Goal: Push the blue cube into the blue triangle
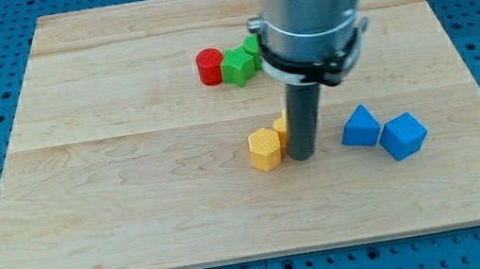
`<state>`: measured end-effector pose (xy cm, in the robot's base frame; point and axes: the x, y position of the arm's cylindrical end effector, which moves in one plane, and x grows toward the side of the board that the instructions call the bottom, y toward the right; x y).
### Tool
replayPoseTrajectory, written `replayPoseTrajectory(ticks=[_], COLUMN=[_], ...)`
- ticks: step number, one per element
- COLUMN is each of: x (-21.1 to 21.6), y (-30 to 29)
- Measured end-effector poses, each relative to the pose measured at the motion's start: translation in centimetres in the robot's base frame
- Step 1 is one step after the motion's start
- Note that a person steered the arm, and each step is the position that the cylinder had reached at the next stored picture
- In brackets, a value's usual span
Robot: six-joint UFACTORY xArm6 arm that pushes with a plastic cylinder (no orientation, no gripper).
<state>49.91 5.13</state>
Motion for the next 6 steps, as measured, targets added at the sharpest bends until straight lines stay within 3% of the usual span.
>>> replayPoseTrajectory(ticks=[3, 4, 6], x=[-7.7, -8.3, -7.2], y=[-0.5, 0.2, 19.3])
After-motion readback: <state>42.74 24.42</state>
